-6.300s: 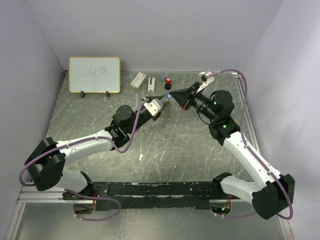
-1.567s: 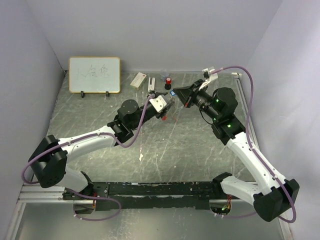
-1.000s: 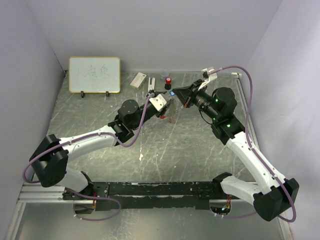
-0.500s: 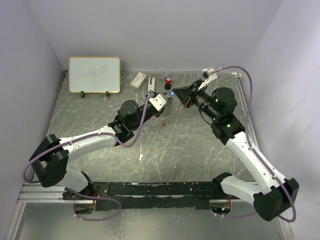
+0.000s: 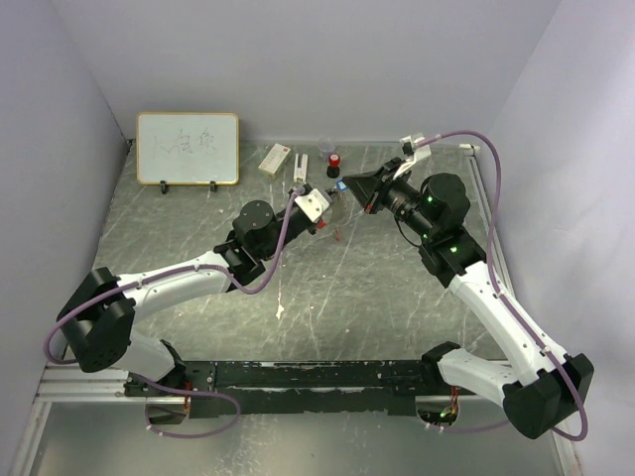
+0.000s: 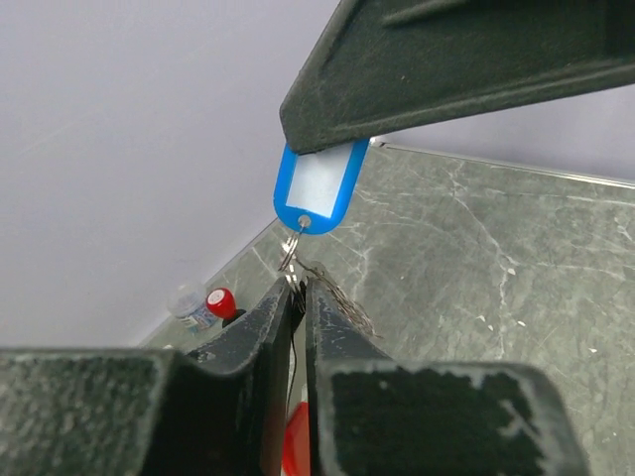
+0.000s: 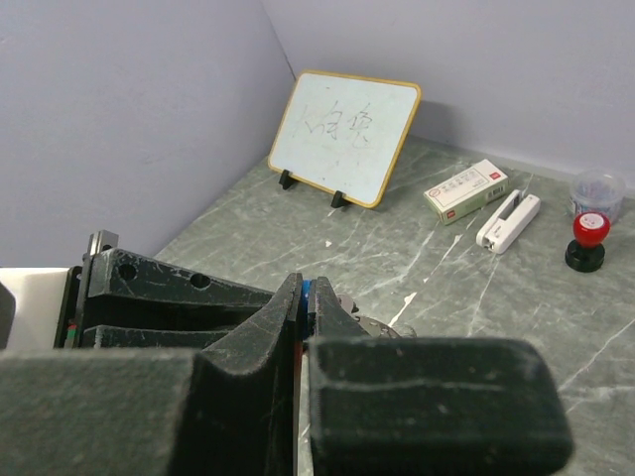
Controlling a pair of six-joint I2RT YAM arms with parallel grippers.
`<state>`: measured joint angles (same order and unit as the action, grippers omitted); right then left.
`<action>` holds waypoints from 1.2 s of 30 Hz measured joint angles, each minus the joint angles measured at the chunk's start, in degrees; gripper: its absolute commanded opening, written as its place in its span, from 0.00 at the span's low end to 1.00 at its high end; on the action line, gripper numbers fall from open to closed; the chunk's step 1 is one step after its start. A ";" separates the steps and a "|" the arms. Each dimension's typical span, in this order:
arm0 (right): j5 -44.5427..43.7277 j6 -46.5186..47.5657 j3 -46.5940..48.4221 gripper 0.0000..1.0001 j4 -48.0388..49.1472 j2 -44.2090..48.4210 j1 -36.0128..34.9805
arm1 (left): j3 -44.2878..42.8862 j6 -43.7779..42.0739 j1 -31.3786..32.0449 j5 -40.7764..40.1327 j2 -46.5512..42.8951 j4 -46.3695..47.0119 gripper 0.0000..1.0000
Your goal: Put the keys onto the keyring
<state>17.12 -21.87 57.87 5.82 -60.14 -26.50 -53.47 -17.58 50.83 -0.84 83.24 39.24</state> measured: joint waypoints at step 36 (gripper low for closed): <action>-2.97 0.00 0.07 0.00 -0.55 0.13 -0.26 | 1.90 -1.95 0.04 3.54 -1.92 0.13 0.07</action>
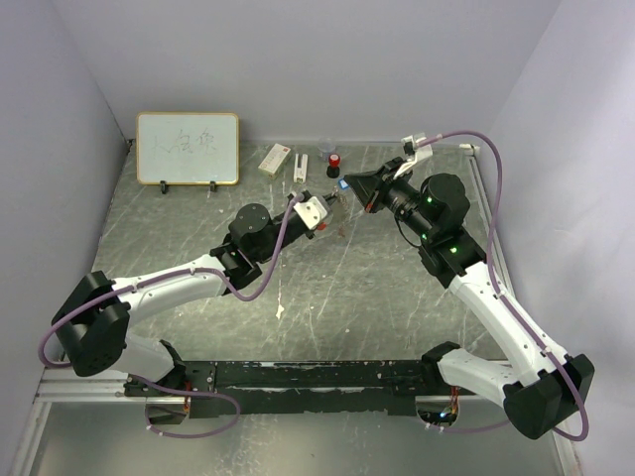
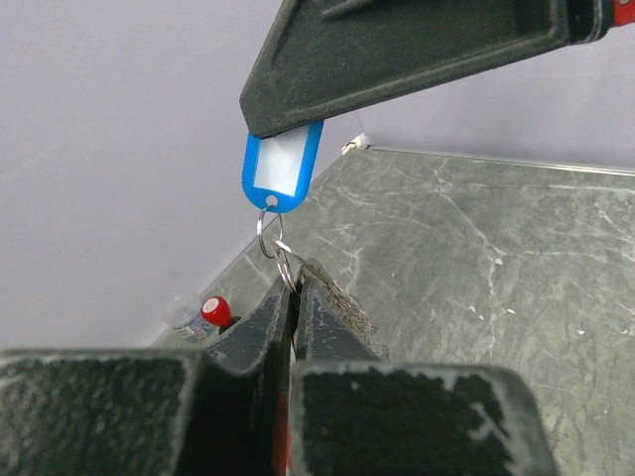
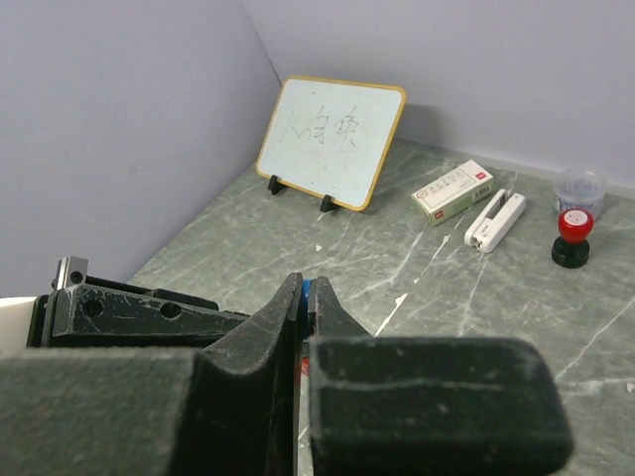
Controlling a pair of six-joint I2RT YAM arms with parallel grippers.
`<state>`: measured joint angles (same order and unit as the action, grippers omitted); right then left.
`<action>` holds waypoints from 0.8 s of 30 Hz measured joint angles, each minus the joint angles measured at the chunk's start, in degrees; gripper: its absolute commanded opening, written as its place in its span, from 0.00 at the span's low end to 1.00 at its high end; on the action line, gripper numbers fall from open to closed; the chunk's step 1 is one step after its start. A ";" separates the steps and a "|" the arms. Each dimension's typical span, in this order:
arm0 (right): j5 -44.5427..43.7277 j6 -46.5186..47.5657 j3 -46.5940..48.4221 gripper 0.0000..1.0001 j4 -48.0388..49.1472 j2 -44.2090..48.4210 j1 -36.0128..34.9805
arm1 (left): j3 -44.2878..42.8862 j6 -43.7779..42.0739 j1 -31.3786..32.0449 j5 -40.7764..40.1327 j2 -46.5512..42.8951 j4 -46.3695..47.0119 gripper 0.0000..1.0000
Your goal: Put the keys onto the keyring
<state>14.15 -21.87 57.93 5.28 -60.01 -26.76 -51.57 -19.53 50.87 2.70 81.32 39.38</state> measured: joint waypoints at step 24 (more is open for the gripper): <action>3.13 1.57 0.00 0.00 -0.42 1.16 -0.07 | 2.29 -6.29 0.02 2.14 -0.13 3.85 0.07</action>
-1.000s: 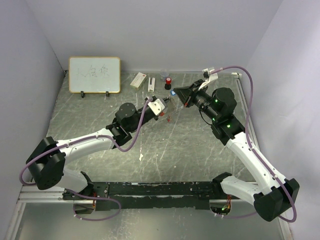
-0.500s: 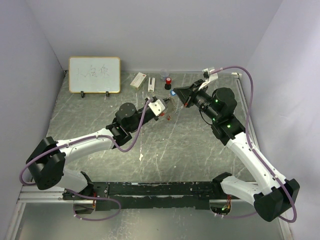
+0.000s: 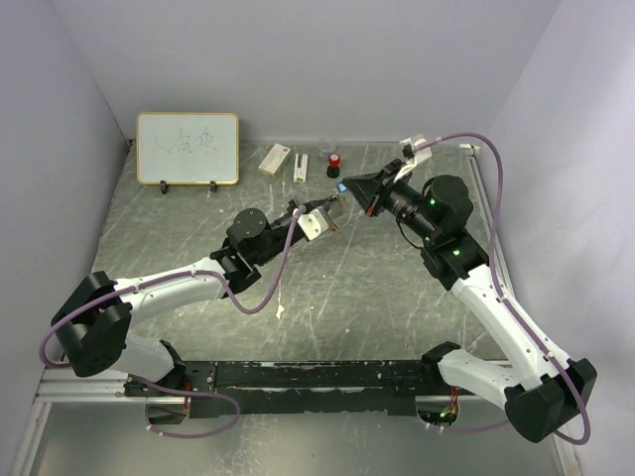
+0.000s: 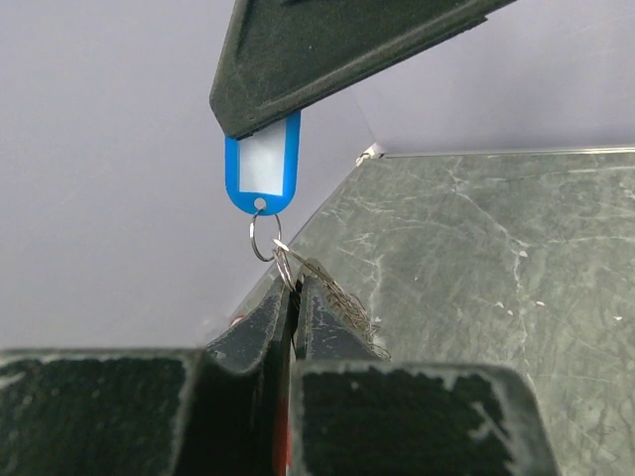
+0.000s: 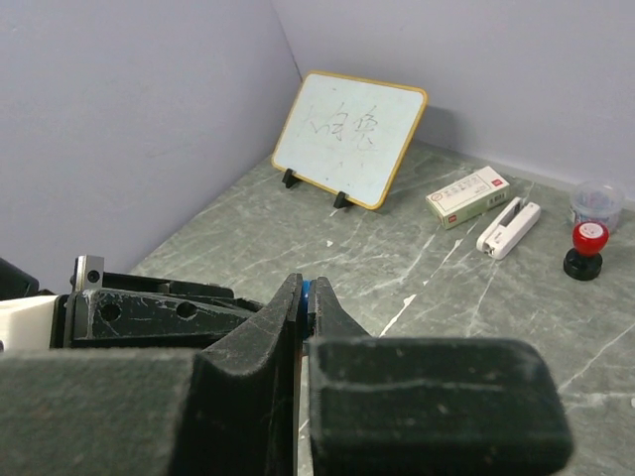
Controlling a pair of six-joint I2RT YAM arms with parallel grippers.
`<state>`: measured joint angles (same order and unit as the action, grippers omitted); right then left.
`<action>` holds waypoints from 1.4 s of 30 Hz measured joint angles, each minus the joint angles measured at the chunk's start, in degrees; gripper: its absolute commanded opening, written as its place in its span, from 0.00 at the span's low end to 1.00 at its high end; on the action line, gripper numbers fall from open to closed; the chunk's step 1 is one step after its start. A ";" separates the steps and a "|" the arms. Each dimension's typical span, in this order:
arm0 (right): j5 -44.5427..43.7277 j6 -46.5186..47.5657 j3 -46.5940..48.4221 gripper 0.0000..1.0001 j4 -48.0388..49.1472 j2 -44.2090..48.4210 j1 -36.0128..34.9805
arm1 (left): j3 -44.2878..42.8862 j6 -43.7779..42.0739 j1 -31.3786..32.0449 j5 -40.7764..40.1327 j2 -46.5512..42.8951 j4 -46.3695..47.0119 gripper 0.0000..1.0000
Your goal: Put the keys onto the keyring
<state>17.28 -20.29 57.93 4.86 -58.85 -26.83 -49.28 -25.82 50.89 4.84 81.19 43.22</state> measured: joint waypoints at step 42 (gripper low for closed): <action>2.05 3.08 0.57 0.00 -0.70 0.00 0.09 | -10.38 7.23 0.31 -4.74 2.69 -14.01 0.50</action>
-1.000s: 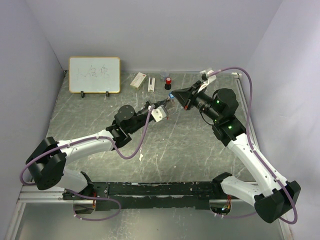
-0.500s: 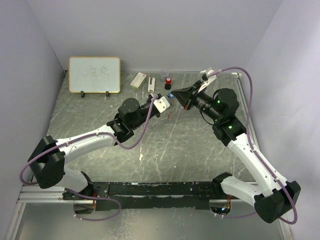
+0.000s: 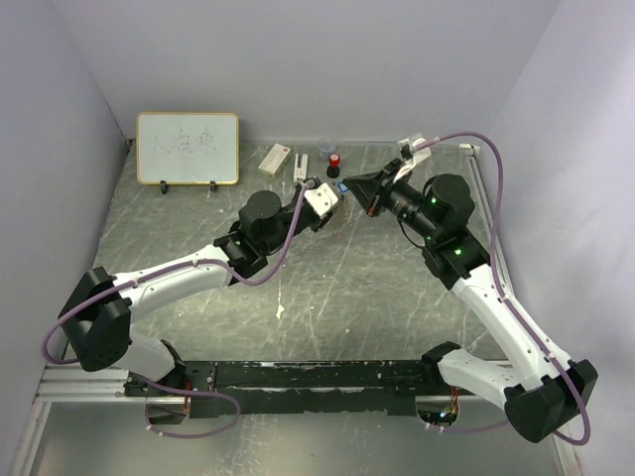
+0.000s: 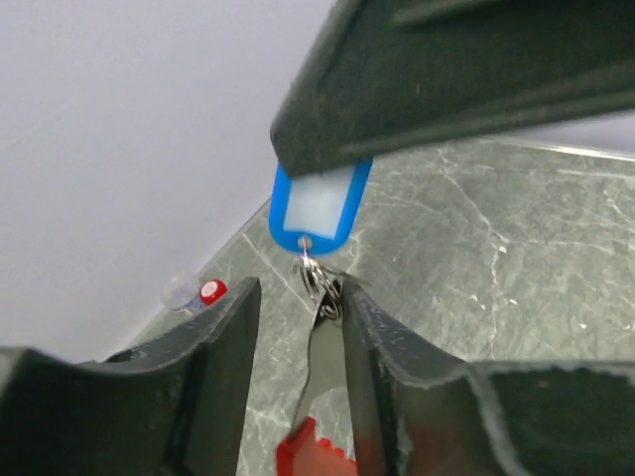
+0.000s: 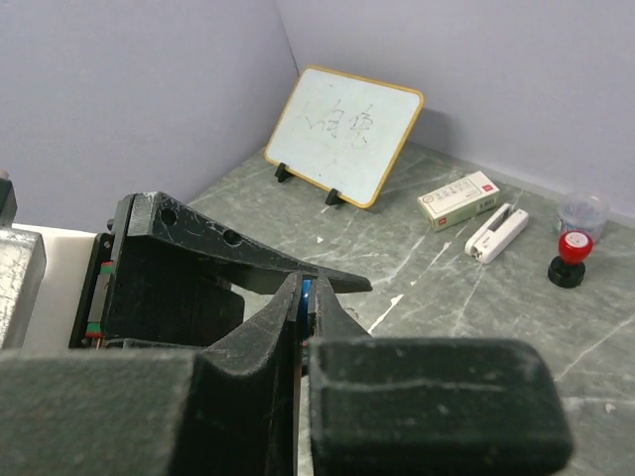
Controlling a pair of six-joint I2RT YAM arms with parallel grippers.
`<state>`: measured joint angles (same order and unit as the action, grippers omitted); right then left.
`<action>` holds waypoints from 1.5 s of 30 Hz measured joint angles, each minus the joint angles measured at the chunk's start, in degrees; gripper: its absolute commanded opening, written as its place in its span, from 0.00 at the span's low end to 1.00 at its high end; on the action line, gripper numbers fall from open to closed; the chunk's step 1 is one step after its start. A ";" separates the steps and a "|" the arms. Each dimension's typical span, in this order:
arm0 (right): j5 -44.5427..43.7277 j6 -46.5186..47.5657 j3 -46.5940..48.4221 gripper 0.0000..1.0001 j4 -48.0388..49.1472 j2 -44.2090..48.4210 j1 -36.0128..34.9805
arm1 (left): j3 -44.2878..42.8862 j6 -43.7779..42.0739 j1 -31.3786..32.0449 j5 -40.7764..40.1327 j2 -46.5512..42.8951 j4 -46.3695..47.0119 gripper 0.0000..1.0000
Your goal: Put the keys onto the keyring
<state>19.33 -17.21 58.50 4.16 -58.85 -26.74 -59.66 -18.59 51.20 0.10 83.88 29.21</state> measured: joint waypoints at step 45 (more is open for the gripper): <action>8.76 20.22 -0.07 0.00 -3.30 2.14 0.13 | 9.16 -1.77 -4.39 -3.74 -9.22 4.46 0.52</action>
<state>28.10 3.01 58.43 0.86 -56.71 -26.61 -50.50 -20.36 46.81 -3.64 74.65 33.67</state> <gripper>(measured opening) 0.013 0.524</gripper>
